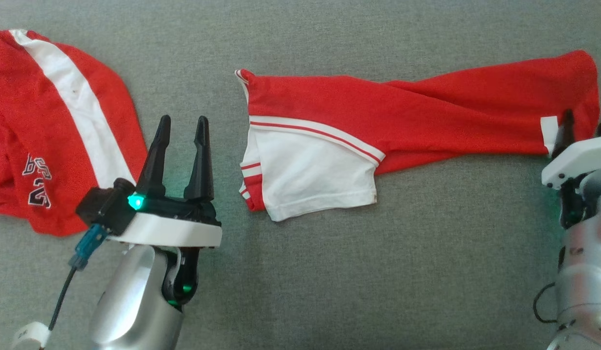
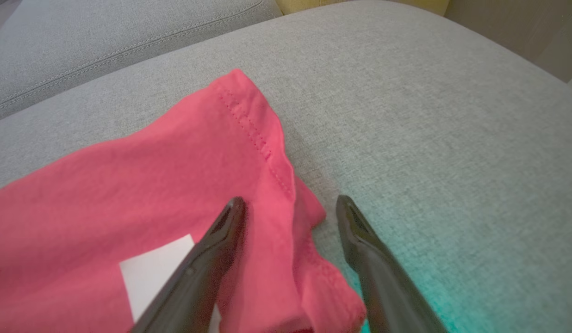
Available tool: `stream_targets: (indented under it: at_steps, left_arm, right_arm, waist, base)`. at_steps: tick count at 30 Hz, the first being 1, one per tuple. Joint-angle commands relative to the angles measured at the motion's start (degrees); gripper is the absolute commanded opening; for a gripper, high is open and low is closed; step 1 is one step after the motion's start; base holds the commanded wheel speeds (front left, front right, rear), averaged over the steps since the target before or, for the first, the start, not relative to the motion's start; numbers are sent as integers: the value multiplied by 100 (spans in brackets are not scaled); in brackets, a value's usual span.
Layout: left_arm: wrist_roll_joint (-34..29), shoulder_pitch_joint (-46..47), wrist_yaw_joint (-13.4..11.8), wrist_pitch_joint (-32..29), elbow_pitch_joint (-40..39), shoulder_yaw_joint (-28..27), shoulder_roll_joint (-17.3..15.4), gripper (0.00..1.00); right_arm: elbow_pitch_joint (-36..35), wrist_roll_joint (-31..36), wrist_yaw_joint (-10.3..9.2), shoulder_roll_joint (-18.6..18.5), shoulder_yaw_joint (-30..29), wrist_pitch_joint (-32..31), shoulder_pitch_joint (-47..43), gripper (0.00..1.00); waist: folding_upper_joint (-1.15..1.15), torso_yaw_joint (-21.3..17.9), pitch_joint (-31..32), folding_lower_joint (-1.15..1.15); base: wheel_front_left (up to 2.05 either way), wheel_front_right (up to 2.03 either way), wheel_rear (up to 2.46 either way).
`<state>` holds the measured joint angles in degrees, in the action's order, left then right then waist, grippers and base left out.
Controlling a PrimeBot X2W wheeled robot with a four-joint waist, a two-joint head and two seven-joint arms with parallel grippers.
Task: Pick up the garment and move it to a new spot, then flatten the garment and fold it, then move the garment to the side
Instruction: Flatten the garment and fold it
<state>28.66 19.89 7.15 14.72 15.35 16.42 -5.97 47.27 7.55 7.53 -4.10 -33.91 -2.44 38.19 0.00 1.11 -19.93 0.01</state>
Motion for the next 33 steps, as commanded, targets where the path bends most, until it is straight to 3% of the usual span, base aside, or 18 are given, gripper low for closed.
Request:
stream_targets:
  at_steps: [1,5,6,7,8,13,18,25,28,33]
  left_arm:
    - [-58,167,32,28,-177,-228,-41,100]
    - [-49,218,33,28,-211,-211,-50,100]
    - [-44,230,33,28,-223,-210,-55,100]
    - [-40,238,33,28,-237,-212,-61,100]
    - [-38,245,33,28,-250,-214,-68,100]
    - [-18,265,33,28,-275,-237,-129,100]
    - [3,261,33,28,-270,-267,-154,100]
    - [27,216,34,28,-264,-292,-153,100]
    - [34,190,34,28,-267,-302,-147,100]
    - [33,110,34,28,-249,-300,-128,100]
  right_arm:
    - [-106,34,-4,32,92,23,189,100]
    - [39,-45,-4,73,63,-38,316,100]
    - [79,-91,-4,79,76,-57,346,83]
    - [117,-137,-4,84,102,-73,373,22]
    - [145,-183,-4,88,137,-74,396,0]
    - [191,-413,-4,56,267,-8,413,0]
    - [173,-578,-4,-233,191,58,324,0]
    - [44,-179,-4,-725,-686,268,209,0]
    - [3,66,-4,-670,-919,337,243,0]
    - [-58,164,-4,-421,-820,507,346,0]
  waist:
    - [0,-8,-16,-1]
    - [0,-32,-84,-1]
    - [0,-36,-97,-1]
    - [0,-42,-110,-1]
    - [0,-48,-122,-1]
    - [0,-75,-127,-1]
    - [0,-75,-63,-1]
    - [0,-87,54,-1]
    - [0,-107,127,-1]
    - [0,-165,321,-1]
  base:
    - [0,0,0]
    - [0,0,0]
    - [0,0,0]
    - [0,0,0]
    - [0,0,0]
    - [0,0,0]
    - [0,0,0]
    - [0,0,0]
    - [0,0,0]
    - [0,0,0]
